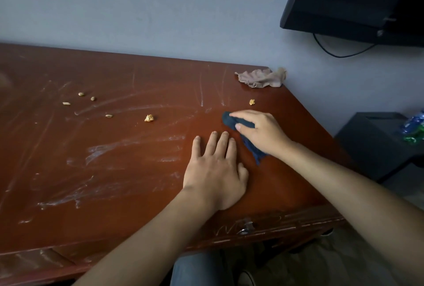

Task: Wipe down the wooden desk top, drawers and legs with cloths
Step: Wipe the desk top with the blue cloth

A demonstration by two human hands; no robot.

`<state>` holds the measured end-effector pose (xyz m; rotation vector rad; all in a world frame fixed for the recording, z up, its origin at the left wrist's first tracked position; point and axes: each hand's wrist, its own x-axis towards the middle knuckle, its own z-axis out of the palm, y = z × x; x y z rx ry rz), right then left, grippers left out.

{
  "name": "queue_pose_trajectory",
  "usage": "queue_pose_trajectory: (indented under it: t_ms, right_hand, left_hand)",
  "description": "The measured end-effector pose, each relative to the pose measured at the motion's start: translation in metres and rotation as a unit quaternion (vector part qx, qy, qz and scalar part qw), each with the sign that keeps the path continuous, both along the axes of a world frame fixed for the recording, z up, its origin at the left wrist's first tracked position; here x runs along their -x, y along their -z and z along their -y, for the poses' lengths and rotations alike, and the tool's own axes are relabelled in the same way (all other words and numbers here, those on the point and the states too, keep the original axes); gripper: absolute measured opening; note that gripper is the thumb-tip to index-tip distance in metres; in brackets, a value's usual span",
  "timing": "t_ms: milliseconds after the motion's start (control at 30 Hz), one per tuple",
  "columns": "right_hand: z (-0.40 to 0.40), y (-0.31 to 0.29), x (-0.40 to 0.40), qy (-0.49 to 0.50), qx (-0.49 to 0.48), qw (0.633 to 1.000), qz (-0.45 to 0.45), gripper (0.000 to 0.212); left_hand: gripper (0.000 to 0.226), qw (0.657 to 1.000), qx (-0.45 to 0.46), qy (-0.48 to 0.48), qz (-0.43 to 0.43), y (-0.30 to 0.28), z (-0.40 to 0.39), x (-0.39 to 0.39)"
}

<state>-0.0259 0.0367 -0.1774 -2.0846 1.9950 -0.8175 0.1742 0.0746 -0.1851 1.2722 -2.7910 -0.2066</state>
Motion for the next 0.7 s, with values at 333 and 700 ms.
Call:
queue_pose_trajectory:
  t_ms: [333,700]
  right_hand:
    - [0.088,0.0,-0.007,0.105,0.035,0.989,-0.096,0.031]
    - [0.043,0.004,-0.02,0.021,0.045,0.994,-0.097,0.033]
  left_hand:
    - [0.077,1.0,0.006,-0.004,0.0,0.003,0.0,0.0]
    - [0.081,1.0,-0.006,-0.017,-0.004,0.004,-0.003,0.001]
